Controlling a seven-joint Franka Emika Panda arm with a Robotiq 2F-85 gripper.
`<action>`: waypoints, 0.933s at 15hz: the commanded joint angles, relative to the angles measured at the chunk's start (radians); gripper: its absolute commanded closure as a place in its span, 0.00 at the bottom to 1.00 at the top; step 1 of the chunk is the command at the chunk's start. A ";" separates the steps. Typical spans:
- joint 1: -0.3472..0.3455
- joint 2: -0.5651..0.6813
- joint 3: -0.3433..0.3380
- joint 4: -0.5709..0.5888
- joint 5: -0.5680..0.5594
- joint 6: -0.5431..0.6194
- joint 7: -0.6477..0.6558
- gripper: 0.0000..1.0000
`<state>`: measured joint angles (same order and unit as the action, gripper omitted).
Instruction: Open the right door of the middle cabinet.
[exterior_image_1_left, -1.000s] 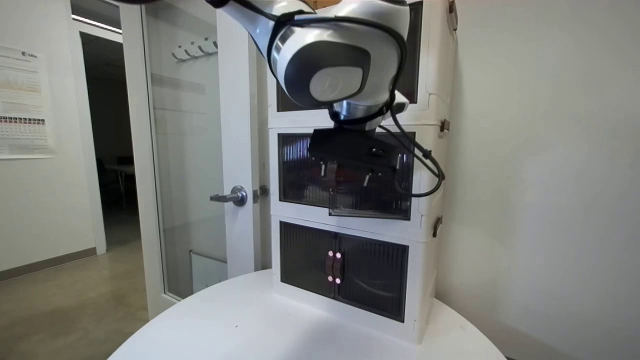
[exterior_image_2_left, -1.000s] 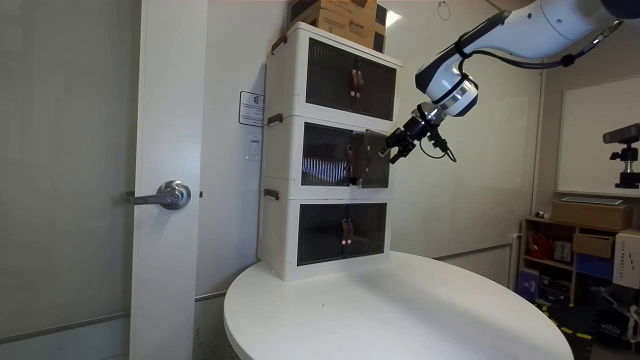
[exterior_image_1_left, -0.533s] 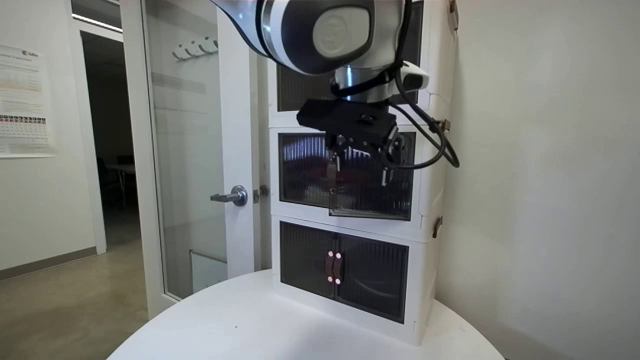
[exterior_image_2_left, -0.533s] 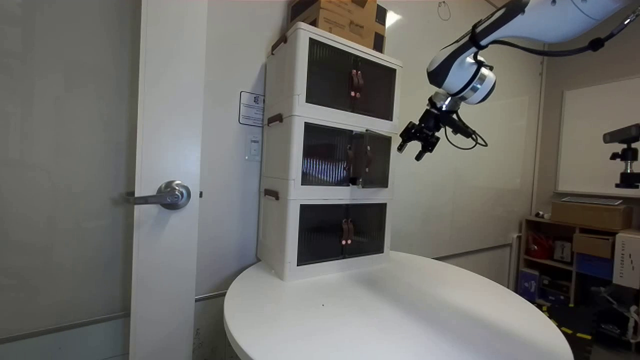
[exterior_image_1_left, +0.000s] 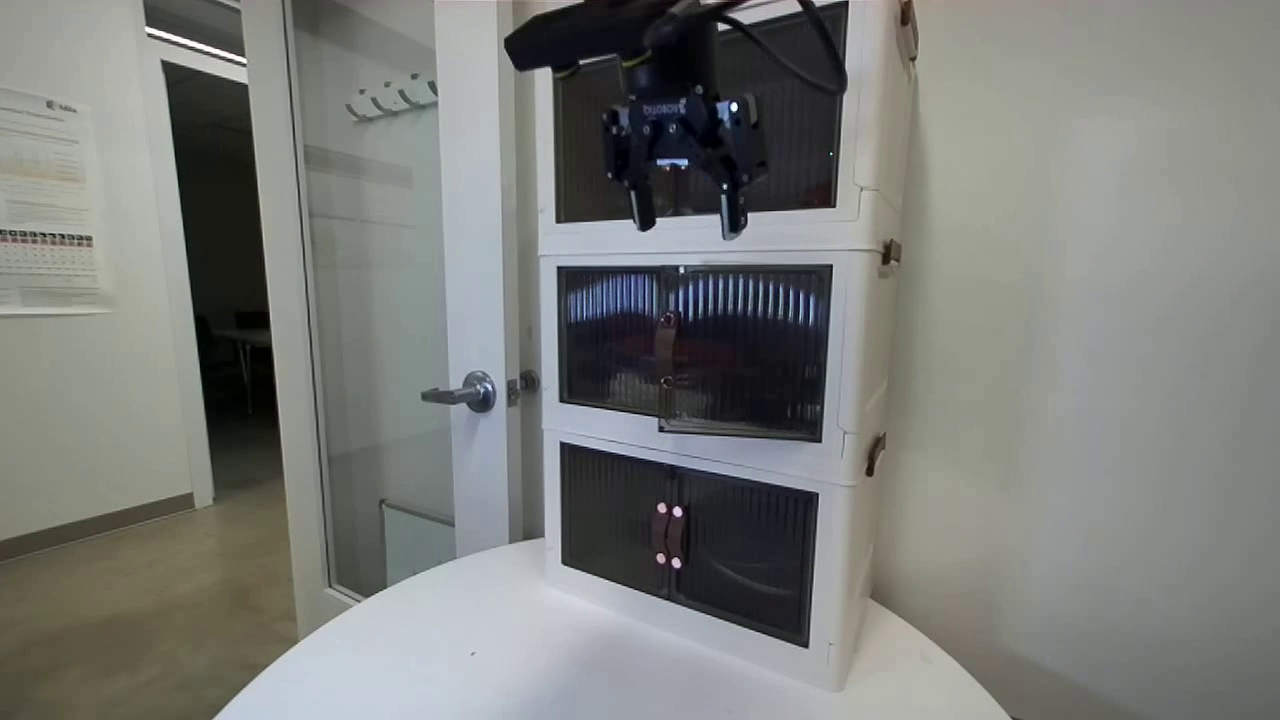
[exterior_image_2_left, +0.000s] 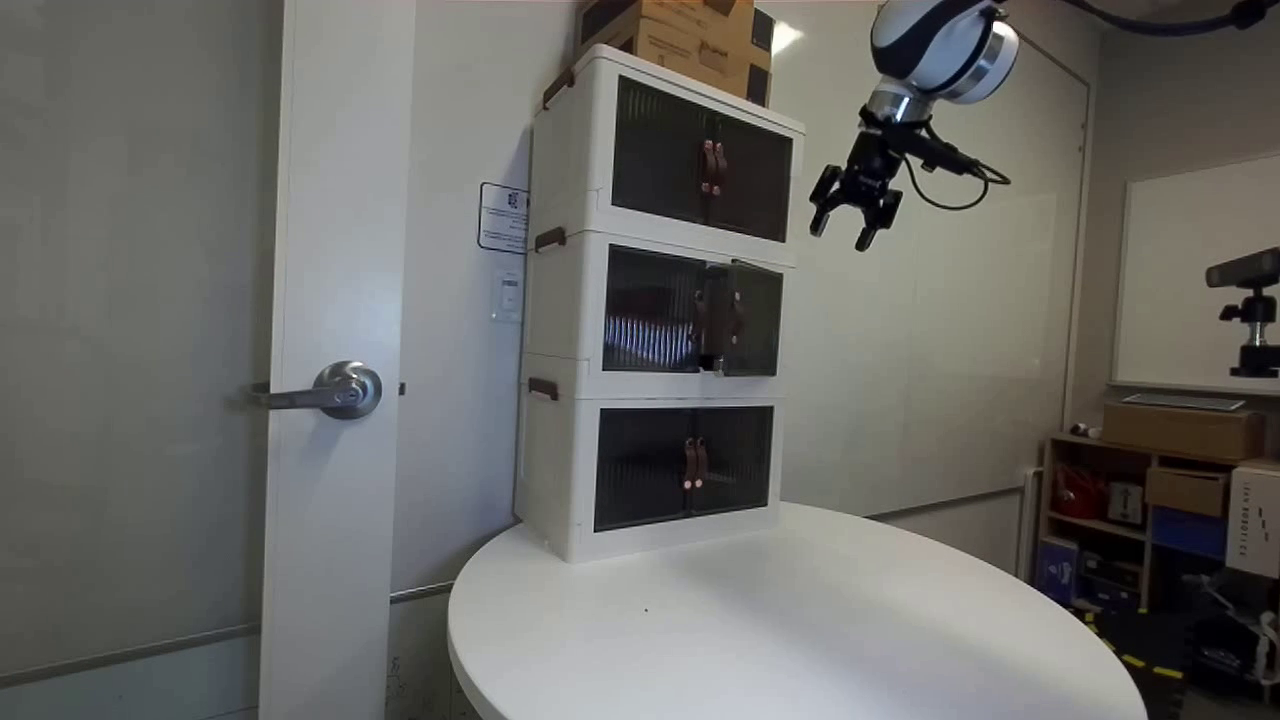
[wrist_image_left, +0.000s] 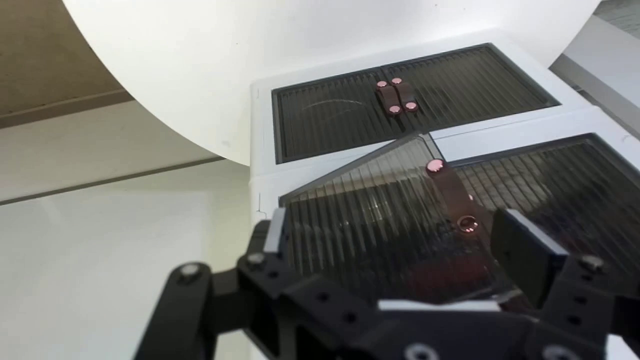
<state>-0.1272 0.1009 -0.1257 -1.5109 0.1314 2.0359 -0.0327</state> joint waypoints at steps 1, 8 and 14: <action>0.023 0.054 0.023 0.144 -0.028 -0.080 0.077 0.00; 0.094 0.278 0.049 0.434 -0.124 -0.111 0.284 0.00; 0.151 0.459 0.011 0.661 -0.235 -0.223 0.510 0.00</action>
<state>-0.0092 0.4540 -0.0810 -1.0238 -0.0494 1.9047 0.3671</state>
